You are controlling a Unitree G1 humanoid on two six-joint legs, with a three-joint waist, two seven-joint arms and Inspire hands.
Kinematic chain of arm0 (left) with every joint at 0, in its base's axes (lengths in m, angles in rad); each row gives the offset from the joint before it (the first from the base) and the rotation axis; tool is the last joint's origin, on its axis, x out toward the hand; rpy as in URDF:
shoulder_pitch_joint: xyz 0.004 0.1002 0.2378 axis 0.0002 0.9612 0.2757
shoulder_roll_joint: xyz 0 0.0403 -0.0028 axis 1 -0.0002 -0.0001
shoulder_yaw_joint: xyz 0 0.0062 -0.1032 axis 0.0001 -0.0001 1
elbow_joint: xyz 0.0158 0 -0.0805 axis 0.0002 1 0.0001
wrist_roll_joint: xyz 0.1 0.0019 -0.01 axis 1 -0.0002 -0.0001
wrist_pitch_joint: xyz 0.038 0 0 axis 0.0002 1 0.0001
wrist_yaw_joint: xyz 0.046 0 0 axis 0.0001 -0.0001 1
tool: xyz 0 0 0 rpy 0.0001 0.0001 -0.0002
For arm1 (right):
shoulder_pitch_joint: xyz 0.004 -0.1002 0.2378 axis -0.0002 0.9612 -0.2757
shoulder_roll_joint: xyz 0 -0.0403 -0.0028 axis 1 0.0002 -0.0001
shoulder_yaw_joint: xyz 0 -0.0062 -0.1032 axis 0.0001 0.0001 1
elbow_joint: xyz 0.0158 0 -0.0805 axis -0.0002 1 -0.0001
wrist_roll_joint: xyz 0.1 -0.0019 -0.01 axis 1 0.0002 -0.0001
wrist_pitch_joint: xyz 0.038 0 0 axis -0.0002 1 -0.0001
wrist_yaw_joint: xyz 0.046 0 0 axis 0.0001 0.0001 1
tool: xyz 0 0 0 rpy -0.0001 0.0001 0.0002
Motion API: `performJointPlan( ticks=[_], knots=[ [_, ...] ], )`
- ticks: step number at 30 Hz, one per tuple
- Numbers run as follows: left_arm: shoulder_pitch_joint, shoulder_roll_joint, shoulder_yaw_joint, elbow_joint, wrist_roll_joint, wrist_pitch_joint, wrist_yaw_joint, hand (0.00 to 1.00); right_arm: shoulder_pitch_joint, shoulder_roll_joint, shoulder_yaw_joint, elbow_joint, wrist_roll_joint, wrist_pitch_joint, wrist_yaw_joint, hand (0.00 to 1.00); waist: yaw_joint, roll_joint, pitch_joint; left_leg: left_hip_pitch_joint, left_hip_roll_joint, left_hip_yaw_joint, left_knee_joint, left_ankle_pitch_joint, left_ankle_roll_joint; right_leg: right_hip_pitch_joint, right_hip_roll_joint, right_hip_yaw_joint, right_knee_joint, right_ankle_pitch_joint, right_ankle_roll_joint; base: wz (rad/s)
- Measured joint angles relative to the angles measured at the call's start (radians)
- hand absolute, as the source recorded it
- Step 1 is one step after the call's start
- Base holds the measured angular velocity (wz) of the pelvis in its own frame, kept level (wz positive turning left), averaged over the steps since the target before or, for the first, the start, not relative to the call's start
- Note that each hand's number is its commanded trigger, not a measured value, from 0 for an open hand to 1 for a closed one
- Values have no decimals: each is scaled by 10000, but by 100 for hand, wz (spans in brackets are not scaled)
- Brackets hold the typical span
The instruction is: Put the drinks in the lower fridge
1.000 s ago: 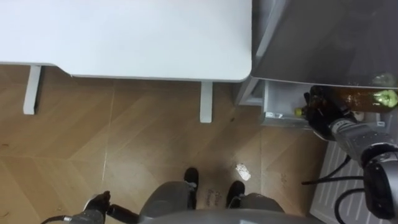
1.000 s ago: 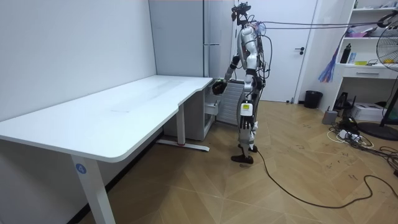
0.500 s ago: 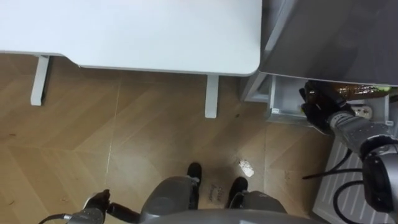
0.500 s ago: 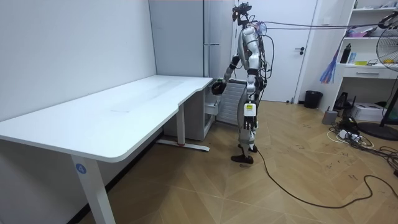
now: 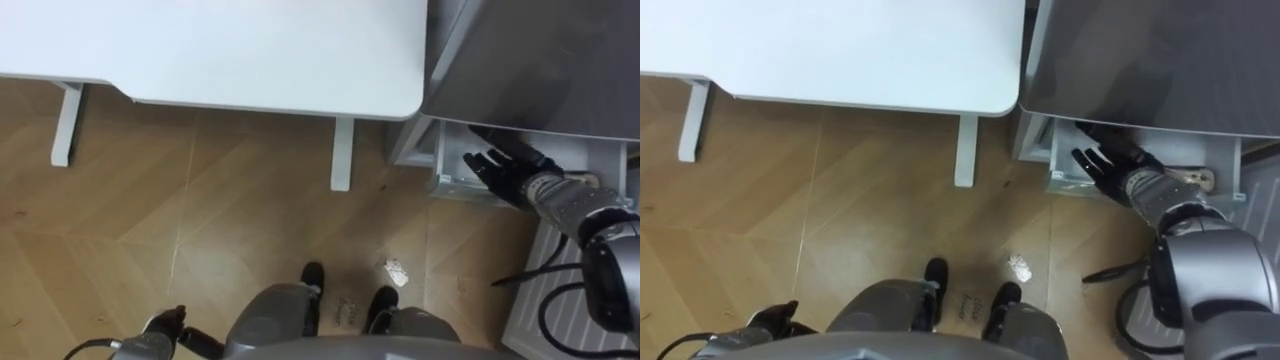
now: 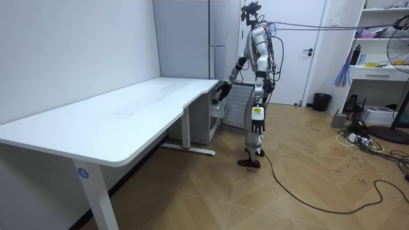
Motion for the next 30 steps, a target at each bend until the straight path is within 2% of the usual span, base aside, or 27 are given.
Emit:
performJointPlan(
  ticks=[10, 15, 17, 25, 30],
  knots=[
    [7, 2, 30, -63, 11, 47, -27, 0, 17, 0, -6, -1, 12, -25, -1, 0, -48, 60, -42, 68, -16, -13, 204, 22, 23, 271, 0, -207, -43, 11, -4, 5],
    [57, 0, 38, -71, -11, 58, -18, 0, 226, 0, -5, -1, -43, -46, 169, 0, -61, 162, -151, 332, -51, -23, 114, 24, 20, 538, -3, -242, -99, -2, 7, 3],
    [34, 1, 37, -78, -21, 46, 9, 0, 271, 1, -2, -1, -50, -46, 258, 0, -126, 167, -157, 375, -61, -16, 113, 26, 19, 589, -34, -301, -77, -18, 11, 5],
    [-10, 0, 205, -78, -37, -122, 91, 0, 687, 9, 12, -54, -76, -51, 464, 0, -133, -45, -219, 796, -3, 261, -26, 27, 31, 1080, 32, -125, -393, -10, 80, 2],
    [88, -1, 332, -80, -249, -115, 328, 0, 1396, 104, 26, -893, -53, -68, 449, 0, -186, -107, -261, 1219, 3, 327, -206, 22, 31, 1569, 168, -29, -762, 85, 62, 0]
  ],
)
